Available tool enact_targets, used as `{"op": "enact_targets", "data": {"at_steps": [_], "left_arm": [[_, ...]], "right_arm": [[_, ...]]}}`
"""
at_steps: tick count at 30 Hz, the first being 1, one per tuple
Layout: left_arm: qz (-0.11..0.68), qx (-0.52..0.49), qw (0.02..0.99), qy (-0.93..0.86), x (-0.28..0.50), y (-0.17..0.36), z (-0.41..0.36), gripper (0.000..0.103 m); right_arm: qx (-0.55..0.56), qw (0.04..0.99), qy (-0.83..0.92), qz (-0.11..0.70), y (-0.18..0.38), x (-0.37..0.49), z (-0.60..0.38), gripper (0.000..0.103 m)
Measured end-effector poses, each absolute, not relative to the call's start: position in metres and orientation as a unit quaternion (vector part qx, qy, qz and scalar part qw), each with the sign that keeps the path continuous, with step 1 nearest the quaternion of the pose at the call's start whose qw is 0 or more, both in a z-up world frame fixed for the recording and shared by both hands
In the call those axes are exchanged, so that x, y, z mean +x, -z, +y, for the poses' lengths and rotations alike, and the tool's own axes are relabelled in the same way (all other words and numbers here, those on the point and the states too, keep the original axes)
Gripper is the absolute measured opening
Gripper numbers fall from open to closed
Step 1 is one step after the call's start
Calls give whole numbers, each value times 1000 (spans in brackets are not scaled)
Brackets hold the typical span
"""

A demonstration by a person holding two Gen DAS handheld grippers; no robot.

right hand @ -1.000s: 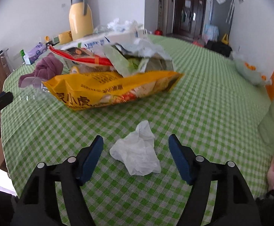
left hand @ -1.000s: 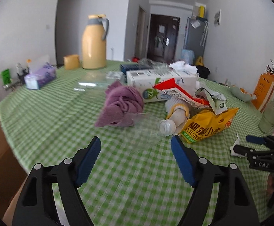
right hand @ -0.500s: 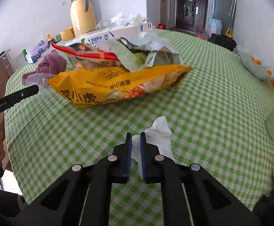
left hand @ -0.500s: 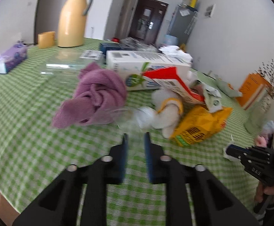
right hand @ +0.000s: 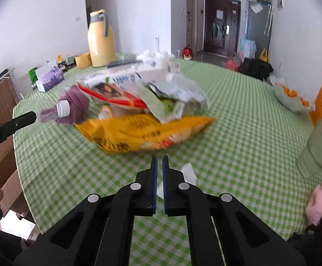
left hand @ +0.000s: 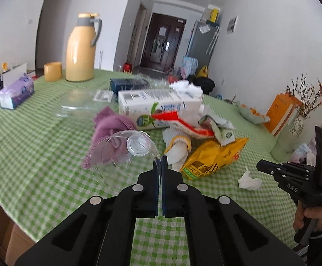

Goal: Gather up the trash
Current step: 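Grasp the clear plastic bottle with the left gripper while the right gripper grasps the white tissue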

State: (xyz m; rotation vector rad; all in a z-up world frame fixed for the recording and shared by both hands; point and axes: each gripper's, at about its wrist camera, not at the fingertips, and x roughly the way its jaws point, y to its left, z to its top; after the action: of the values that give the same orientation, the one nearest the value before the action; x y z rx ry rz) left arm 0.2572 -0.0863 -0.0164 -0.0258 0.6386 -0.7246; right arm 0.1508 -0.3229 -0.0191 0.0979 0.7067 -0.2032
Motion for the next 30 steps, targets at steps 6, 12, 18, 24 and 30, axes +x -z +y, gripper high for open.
{"op": "enact_targets", "data": {"at_steps": [6, 12, 18, 24, 30], "left_arm": [[274, -31, 906, 322, 243, -14, -53, 0], [244, -55, 933, 260, 237, -37, 1, 0], [226, -71, 955, 180, 229, -43, 65, 0], [229, -86, 964, 103, 224, -37, 125, 0], [249, -86, 961, 84, 221, -12, 150, 0]], "right_arm": [[24, 943, 69, 324, -2, 168, -297, 5], [-11, 950, 28, 311, -19, 193, -260, 5], [-4, 954, 1, 299, -32, 197, -248, 2], [-36, 948, 24, 315, -32, 193, -250, 7], [-26, 920, 97, 380, 16, 169, -299, 77]]}}
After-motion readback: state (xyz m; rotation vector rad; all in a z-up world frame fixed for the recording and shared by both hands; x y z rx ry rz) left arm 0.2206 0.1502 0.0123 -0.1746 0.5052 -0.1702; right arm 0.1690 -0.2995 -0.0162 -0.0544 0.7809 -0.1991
